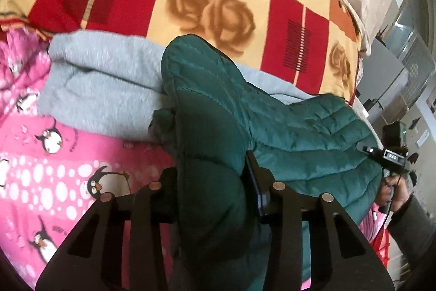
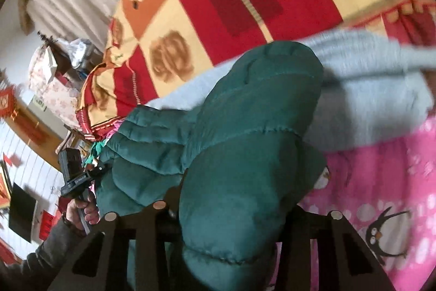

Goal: Fold large clothes

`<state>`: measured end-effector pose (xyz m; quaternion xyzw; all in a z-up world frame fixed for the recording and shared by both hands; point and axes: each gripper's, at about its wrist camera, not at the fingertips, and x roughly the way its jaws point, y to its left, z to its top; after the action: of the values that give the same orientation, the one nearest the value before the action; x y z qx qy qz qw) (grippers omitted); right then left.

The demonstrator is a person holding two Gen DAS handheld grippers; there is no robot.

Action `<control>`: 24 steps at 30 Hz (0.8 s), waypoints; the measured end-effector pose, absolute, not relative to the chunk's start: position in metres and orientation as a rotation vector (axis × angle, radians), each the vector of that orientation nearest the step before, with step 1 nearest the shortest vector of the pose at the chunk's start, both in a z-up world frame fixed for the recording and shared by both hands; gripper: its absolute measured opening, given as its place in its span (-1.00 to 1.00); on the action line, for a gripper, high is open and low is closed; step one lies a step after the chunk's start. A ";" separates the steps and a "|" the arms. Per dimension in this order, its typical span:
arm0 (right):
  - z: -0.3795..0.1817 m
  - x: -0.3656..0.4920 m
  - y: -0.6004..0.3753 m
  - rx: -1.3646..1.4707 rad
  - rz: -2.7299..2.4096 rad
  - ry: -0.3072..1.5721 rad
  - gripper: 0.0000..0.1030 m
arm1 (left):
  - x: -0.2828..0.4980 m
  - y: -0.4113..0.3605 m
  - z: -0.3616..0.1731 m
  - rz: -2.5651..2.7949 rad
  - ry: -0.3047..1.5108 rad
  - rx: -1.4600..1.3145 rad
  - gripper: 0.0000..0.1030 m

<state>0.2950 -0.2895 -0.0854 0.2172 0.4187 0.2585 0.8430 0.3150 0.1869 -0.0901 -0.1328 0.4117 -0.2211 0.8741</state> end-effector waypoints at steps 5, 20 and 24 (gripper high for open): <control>-0.049 0.278 -0.272 0.405 0.567 0.853 -0.28 | 0.288 0.182 -0.054 -0.457 0.832 -0.245 -0.30; 0.008 0.221 -0.254 0.336 0.642 0.843 -0.29 | 0.204 0.201 -0.009 -0.463 0.809 -0.293 -0.30; 0.012 0.227 -0.244 0.323 0.660 0.848 -0.29 | 0.202 0.213 -0.006 -0.438 0.807 -0.299 -0.30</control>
<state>0.2270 -0.2443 0.0118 0.1532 0.4022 0.3132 0.8466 0.2020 0.2132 -0.0058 -0.1436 0.3882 -0.2106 0.8856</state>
